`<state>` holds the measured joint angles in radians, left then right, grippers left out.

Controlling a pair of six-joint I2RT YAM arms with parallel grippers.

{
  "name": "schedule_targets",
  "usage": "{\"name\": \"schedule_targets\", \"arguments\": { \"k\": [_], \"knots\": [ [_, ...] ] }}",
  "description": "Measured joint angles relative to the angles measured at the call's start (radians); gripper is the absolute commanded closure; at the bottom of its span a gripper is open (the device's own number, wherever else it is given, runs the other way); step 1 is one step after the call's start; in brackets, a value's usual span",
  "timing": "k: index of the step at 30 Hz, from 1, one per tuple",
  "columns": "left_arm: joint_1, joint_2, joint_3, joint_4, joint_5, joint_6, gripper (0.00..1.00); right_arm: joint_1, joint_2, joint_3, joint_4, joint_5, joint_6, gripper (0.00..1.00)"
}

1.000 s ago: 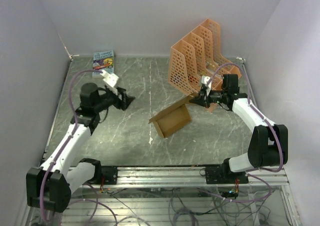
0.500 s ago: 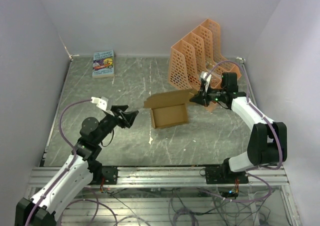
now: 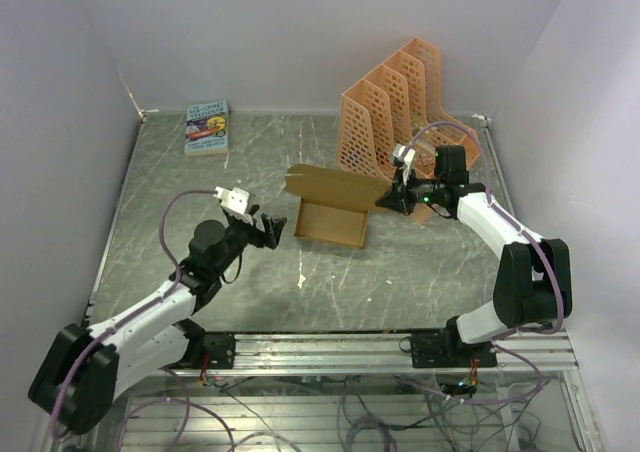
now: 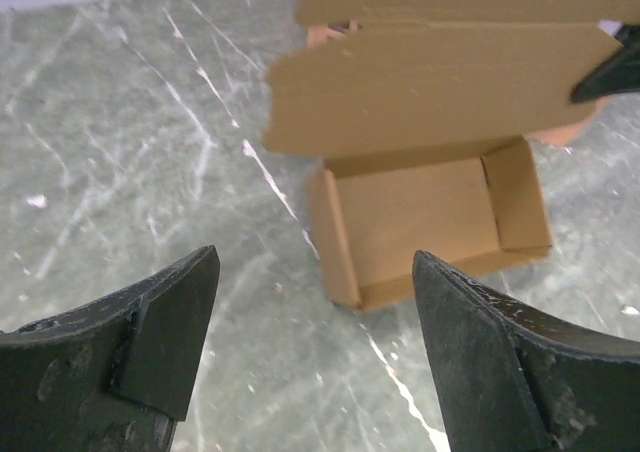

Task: Fold the paper box

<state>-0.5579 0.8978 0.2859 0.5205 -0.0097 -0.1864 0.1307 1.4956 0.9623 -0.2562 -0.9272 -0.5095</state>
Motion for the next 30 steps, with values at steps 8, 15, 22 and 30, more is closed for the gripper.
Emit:
{"name": "schedule_targets", "arguments": {
  "k": [8,15,22,30],
  "knots": [
    [0.290,0.299,0.031,0.356,0.387,-0.080,0.15,0.002,0.000,0.000,-0.002,-0.003,-0.008,1.00],
    [0.294,0.542,0.104,0.598,0.588,-0.169,0.15,0.009,0.000,0.000,-0.004,-0.004,-0.016,1.00],
    [0.302,0.640,0.195,0.596,0.620,-0.117,0.27,0.023,0.000,0.000,-0.004,-0.008,-0.026,1.00],
    [0.309,0.724,0.279,0.586,0.721,-0.111,0.58,0.035,0.001,0.000,-0.003,-0.002,-0.022,1.00]
  ]
}}
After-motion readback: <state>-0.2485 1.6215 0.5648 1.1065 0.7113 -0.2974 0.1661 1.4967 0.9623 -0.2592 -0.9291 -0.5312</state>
